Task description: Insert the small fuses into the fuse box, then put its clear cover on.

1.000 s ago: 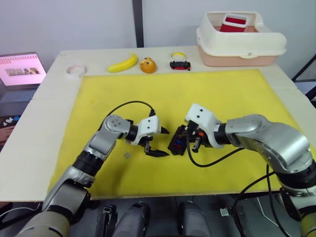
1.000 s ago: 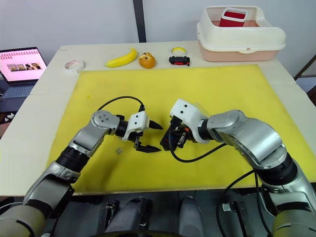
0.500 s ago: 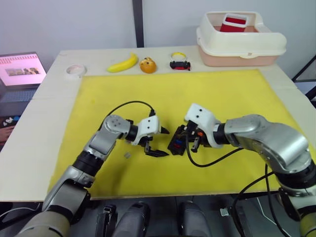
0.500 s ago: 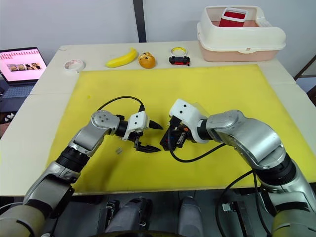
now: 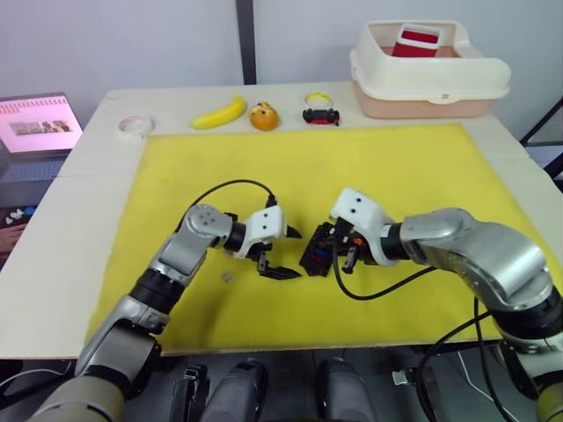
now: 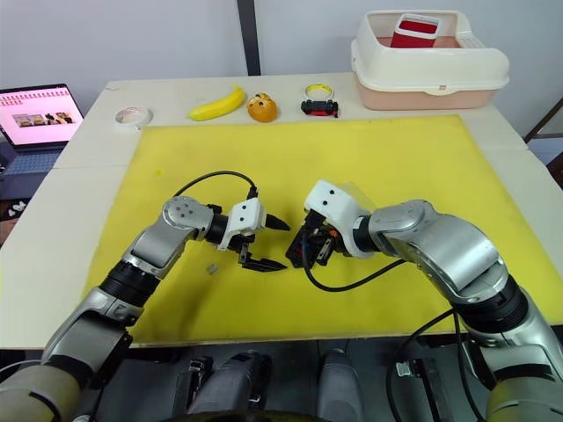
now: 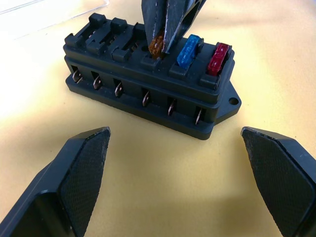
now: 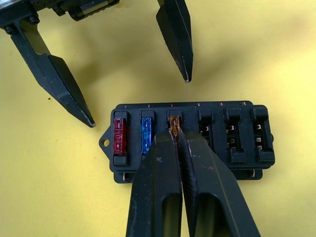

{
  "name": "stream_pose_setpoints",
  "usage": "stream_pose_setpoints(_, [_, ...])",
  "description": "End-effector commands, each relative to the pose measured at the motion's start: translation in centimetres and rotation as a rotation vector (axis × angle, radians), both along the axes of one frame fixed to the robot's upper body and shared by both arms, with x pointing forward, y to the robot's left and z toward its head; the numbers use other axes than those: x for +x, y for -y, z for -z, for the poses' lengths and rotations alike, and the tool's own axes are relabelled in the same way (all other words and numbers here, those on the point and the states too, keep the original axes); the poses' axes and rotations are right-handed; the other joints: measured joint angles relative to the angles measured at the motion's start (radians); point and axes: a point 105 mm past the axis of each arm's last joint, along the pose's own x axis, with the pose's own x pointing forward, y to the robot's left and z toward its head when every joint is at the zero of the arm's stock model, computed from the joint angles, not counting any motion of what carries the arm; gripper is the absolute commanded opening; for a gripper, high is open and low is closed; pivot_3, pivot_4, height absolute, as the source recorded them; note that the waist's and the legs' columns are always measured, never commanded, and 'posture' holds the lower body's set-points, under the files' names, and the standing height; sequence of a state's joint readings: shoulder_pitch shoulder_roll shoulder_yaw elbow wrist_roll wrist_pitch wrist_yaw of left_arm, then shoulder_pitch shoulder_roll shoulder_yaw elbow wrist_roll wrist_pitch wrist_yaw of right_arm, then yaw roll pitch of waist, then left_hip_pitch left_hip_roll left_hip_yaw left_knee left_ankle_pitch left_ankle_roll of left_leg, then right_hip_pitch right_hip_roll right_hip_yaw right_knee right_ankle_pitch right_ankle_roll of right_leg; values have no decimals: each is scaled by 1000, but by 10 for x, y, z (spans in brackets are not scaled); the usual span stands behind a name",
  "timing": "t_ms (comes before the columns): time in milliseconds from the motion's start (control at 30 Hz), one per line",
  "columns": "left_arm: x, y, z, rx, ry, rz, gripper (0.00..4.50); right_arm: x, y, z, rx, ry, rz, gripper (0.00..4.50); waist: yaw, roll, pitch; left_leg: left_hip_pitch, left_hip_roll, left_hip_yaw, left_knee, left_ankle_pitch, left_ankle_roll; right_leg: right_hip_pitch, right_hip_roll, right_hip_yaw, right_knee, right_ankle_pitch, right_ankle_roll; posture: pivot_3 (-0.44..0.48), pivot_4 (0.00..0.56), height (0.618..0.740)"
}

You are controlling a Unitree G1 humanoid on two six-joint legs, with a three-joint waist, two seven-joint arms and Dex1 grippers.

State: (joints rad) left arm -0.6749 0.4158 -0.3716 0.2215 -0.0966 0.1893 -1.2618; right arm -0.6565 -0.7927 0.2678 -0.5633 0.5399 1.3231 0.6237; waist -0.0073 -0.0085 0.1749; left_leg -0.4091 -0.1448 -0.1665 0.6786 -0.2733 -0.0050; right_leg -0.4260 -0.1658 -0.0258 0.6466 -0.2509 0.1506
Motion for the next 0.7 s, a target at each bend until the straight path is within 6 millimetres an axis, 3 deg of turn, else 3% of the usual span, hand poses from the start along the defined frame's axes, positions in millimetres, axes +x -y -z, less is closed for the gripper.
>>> stream_pose_setpoints(33, [0,2,-10,-13,41,14,4500,2,2,-1,-6,16,11,17,0,0,0,0,0,0,0,0,0,0,0,0,0,0,0,0,150,740])
stream_pose_setpoints(267, [0,1,-10,-11,41,14,4500,8,-2,-11,16,57,5,17,-1,0,0,0,0,0,0,0,0,0,0,0,0,0,0,0,150,740])
stream_pose_setpoints(700, [0,2,-9,-10,40,16,4500,7,1,-5,-3,46,-1,17,-1,0,0,0,0,0,0,0,0,0,0,0,0,0,0,0,150,740])
